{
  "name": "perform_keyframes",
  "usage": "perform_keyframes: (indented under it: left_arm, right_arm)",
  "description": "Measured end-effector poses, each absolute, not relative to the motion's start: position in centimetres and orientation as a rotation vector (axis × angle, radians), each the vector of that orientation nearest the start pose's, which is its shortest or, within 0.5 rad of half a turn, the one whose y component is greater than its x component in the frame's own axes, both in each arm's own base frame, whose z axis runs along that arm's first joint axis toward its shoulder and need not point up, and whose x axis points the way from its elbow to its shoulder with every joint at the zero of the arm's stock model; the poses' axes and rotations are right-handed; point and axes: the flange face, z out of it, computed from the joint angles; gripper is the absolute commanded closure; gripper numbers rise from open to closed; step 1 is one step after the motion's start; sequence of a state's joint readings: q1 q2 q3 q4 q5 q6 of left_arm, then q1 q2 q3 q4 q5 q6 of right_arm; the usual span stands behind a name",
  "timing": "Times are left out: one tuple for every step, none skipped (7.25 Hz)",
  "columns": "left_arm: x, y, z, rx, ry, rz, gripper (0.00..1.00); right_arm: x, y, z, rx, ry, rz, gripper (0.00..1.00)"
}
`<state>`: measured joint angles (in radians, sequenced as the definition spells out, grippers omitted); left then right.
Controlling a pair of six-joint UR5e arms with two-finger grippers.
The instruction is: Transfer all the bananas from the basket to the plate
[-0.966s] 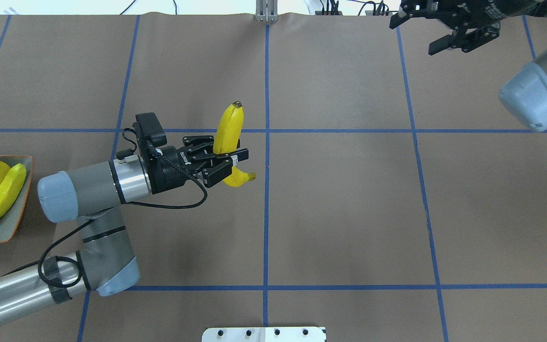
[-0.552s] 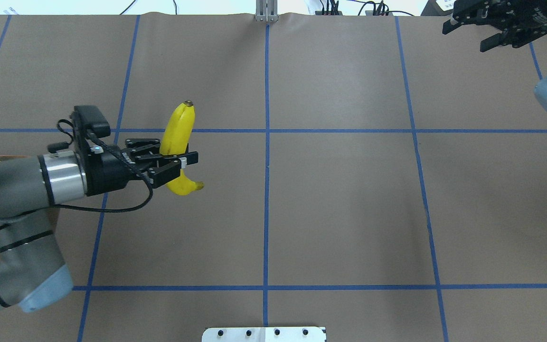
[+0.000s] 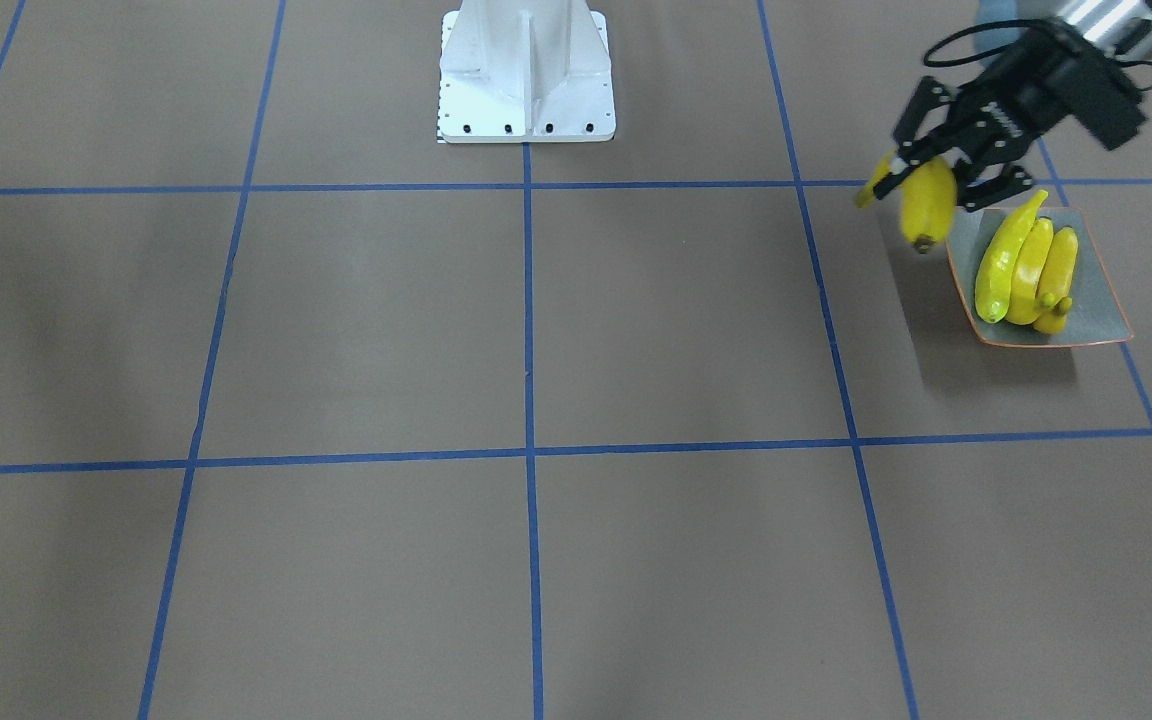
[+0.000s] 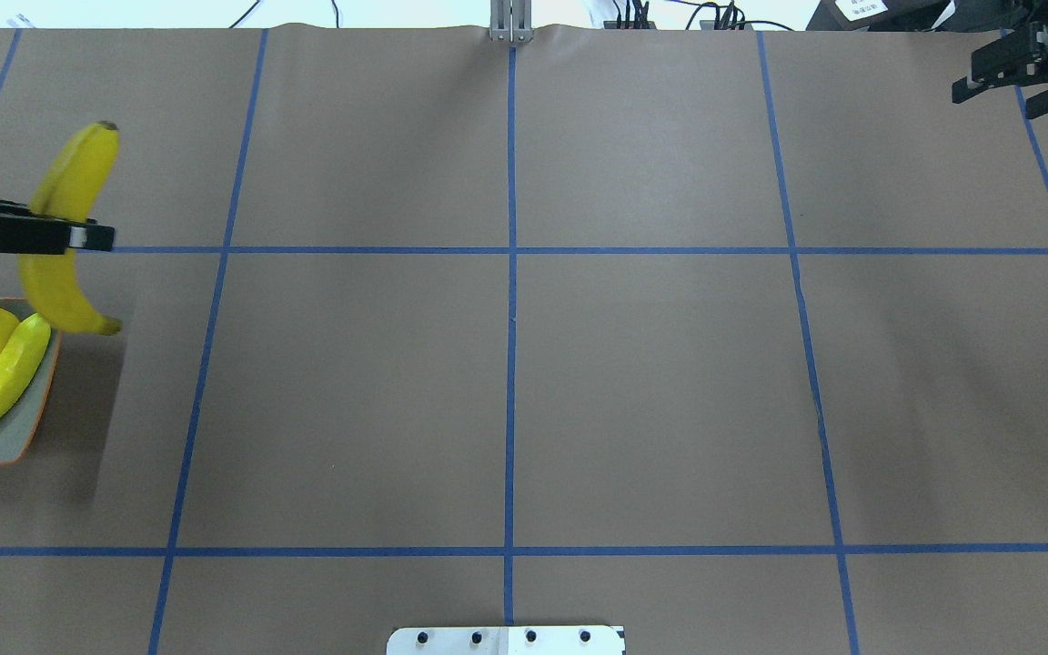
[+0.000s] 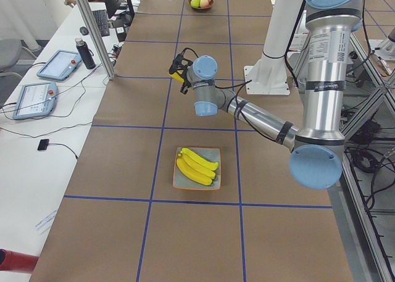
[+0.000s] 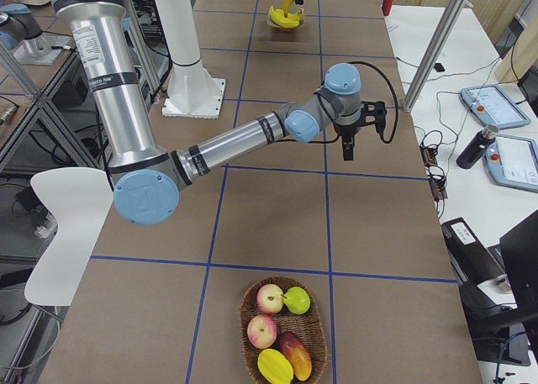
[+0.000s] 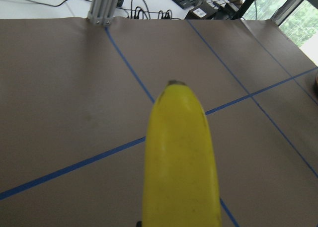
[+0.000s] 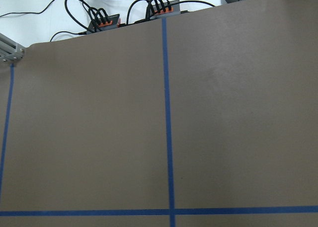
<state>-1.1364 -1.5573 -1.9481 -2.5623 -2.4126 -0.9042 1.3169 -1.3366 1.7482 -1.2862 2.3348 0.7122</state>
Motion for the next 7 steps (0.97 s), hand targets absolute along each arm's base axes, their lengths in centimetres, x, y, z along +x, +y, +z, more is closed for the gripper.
perform_keyframes:
  left_arm:
    - [9.5,-43.5,40.1,0.509,1.299,0.195,1.0]
    - [7.2,-43.7,43.6,0.527,1.258,0.236,1.0]
    - [5.7,-44.2,46.2,0.598,1.193,0.317,1.0]
    - [5.0,-44.9,47.8,0.709,1.083,0.436,1.0]
    - [4.7,-45.6,48.8,0.806,0.951,0.559,1.0]
    - [4.4,-46.0,50.0,0.884,0.802,0.697,1.0]
    - [4.1,-45.6,51.6,0.926,0.677,0.816,1.0]
  right_arm:
    - [-6.7,-57.6,43.4,0.254,-0.928,0.123,0.0]
    - [-5.5,-57.6,45.4,0.259,-0.908,0.097,0.0]
    - [-4.8,-57.6,46.4,0.262,-0.898,0.082,0.0]
    - [-4.6,-57.6,46.8,0.264,-0.894,0.077,0.0]
    - [-4.5,-57.7,46.9,0.265,-0.892,0.075,0.0]
    - [-4.4,-57.7,46.9,0.266,-0.892,0.074,0.0]
    - [-4.4,-57.7,47.0,0.265,-0.891,0.075,0.0]
